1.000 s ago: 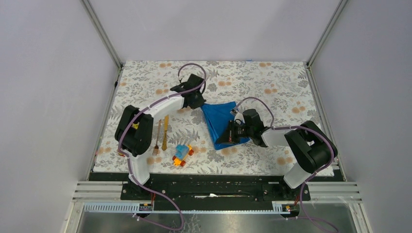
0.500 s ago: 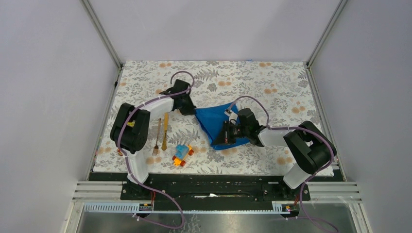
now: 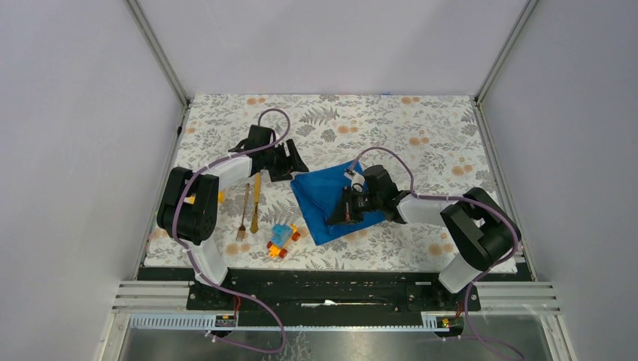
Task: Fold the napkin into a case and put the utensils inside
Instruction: Pick up the lower triangle-folded napkin from the center of the board.
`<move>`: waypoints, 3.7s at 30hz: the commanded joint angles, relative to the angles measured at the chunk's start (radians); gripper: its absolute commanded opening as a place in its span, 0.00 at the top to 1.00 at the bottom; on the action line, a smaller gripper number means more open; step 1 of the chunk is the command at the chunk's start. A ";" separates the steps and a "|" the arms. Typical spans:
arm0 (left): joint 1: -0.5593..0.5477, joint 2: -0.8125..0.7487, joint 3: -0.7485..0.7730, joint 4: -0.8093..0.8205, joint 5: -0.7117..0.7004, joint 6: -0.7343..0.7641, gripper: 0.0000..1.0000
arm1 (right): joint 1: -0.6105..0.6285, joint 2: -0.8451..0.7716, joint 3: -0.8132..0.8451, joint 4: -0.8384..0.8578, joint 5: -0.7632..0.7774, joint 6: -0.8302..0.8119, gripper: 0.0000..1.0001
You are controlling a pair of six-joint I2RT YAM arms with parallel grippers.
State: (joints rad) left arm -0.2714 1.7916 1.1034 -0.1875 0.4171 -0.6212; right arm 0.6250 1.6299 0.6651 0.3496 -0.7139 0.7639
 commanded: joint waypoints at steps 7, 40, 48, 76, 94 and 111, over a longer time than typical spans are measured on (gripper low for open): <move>0.005 0.068 0.181 -0.163 -0.049 0.254 0.23 | 0.008 -0.039 0.040 -0.035 0.024 -0.015 1.00; 0.204 -0.077 0.059 -0.020 0.278 0.081 0.22 | 0.430 0.373 0.773 -1.006 0.809 -0.357 0.32; 0.226 -0.115 0.033 0.035 0.325 0.042 0.22 | 0.430 0.473 0.815 -1.051 0.744 -0.343 0.33; 0.271 -0.137 -0.020 0.135 0.382 -0.029 0.22 | 0.458 0.702 0.842 -1.064 0.902 -0.305 0.73; 0.165 -0.044 -0.090 0.209 0.293 -0.160 0.11 | 0.228 0.157 0.517 -0.676 0.506 -0.306 1.00; -0.010 0.055 -0.120 0.242 0.034 -0.275 0.09 | 0.095 -0.070 0.275 -0.427 0.320 -0.273 1.00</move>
State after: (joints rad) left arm -0.2687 1.8065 0.9379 0.0292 0.5365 -0.8856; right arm 0.7433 1.6165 0.9585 -0.1425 -0.3435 0.4873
